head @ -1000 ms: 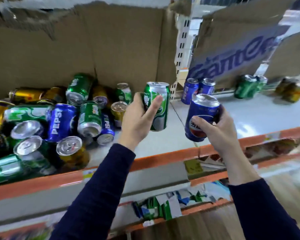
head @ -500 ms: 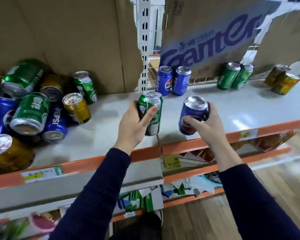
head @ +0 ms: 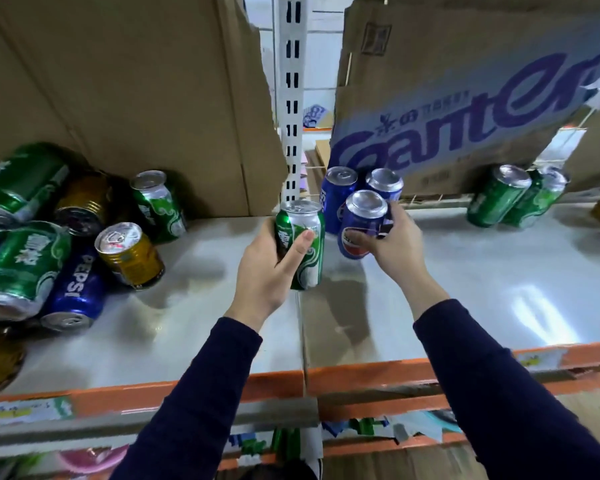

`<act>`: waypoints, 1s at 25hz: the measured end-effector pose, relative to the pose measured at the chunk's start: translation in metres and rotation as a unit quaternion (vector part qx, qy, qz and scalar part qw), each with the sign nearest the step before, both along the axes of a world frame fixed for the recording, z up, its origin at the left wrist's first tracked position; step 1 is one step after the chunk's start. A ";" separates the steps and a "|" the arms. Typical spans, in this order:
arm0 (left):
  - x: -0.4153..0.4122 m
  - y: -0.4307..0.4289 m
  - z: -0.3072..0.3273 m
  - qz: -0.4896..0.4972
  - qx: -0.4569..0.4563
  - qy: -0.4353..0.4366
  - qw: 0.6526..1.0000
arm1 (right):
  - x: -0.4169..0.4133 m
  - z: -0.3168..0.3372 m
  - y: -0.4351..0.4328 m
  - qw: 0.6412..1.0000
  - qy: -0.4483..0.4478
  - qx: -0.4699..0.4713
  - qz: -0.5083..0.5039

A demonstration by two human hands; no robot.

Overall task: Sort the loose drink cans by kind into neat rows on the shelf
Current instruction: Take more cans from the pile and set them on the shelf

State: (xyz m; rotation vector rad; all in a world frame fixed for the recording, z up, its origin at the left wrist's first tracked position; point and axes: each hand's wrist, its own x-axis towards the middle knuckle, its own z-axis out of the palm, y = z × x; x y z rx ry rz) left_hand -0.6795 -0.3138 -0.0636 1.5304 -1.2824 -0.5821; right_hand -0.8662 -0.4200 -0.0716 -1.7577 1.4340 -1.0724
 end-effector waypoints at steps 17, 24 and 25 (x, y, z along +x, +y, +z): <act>-0.228 -0.101 0.015 -0.031 -0.004 -0.006 0.999 | -0.283 -0.033 -0.038 0.944 0.313 -0.099 0.015; -0.294 -0.164 -0.010 0.038 0.053 -0.061 0.996 | -0.329 -0.049 -0.045 0.915 0.371 -0.149 0.054; -0.297 -0.172 -0.011 0.051 0.054 -0.059 0.995 | -0.327 -0.050 -0.046 0.919 0.363 -0.147 0.048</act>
